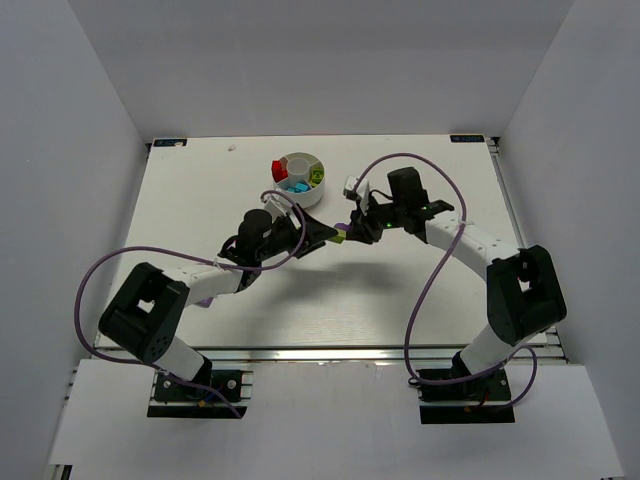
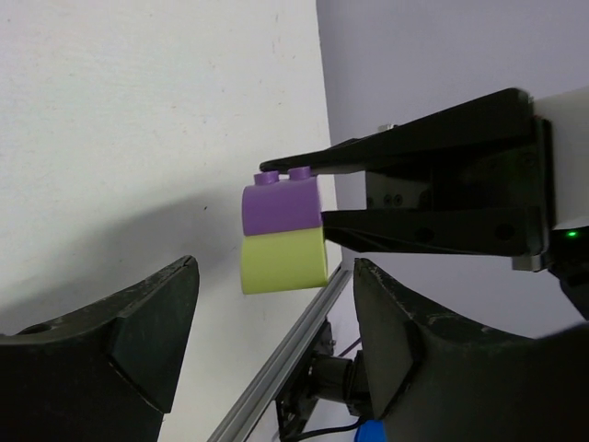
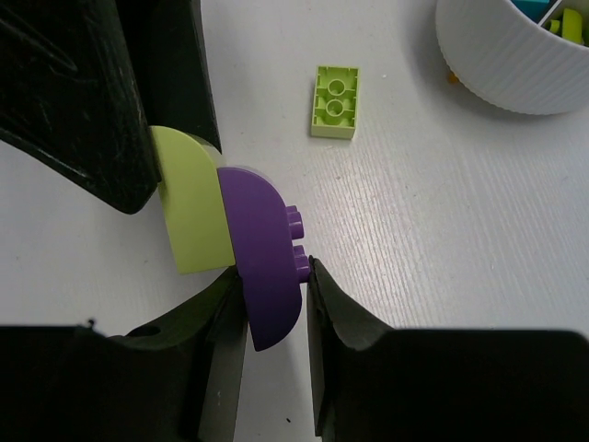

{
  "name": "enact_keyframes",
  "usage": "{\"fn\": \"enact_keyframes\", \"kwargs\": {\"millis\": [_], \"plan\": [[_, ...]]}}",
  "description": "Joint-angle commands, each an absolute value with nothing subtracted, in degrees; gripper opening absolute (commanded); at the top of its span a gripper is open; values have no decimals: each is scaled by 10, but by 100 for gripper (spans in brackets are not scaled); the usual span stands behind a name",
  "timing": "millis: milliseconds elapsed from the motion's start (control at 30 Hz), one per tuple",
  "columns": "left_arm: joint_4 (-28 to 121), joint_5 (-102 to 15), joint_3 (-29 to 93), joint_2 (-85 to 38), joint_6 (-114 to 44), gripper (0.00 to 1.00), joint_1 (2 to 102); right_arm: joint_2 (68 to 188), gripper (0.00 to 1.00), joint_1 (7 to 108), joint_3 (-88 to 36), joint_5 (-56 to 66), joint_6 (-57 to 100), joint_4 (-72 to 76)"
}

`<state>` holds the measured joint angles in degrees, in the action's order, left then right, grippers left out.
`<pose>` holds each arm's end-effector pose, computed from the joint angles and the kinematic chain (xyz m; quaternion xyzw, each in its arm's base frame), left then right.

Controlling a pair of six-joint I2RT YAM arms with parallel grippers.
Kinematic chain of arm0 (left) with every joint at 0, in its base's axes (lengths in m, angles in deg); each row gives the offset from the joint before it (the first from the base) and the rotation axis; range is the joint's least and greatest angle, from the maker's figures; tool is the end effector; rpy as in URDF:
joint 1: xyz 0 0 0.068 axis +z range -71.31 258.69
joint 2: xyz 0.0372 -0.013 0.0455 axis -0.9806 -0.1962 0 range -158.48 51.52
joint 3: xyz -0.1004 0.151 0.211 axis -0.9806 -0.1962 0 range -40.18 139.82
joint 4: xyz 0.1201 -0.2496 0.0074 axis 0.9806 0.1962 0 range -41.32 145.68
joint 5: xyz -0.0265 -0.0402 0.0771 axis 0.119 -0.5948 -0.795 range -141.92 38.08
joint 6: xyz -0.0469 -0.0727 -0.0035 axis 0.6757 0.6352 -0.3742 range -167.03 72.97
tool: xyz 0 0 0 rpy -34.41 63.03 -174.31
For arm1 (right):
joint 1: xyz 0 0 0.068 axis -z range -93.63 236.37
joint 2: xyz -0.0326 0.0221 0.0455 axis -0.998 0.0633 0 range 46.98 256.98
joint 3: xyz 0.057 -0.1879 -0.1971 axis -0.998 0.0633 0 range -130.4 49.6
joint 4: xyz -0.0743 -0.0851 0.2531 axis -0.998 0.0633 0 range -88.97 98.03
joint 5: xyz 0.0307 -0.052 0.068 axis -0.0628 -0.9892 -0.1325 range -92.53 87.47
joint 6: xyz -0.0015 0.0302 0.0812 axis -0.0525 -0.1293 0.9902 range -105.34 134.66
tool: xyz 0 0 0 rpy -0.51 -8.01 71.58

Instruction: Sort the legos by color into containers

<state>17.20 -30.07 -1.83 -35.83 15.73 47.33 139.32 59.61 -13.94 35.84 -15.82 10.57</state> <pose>0.2950 -0.2131 0.1811 -0.1065 0.7927 -0.5291 0.2836 0.3307 0.2200 0.2262 -0.5329 0.6776 0.2823 0.4209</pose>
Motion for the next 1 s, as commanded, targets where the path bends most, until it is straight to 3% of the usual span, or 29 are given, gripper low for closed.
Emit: {"fn": "enact_keyframes", "kwargs": {"millis": [0,300,467,600,733,767,900,967], "plan": [[132,-301,-14,-356,171,76,476,1368,0,592,-133,375,-165,105],[113,-292,-18,-366,182,64,478,1363,0,591,-131,378,-165,106],[103,-280,-17,-374,188,50,478,1365,0,590,-132,375,-163,103],[109,-274,-17,-372,188,49,478,1368,0,590,-134,369,-160,97],[111,-263,-19,-371,187,31,481,1370,0,590,-136,351,-160,92],[111,-260,-19,-370,187,22,482,1372,0,591,-136,346,-160,89],[120,-239,-20,-366,182,7,490,1379,0,601,-139,311,-146,68],[138,-229,-16,-358,167,5,497,1386,0,618,-150,302,-131,59]]}}
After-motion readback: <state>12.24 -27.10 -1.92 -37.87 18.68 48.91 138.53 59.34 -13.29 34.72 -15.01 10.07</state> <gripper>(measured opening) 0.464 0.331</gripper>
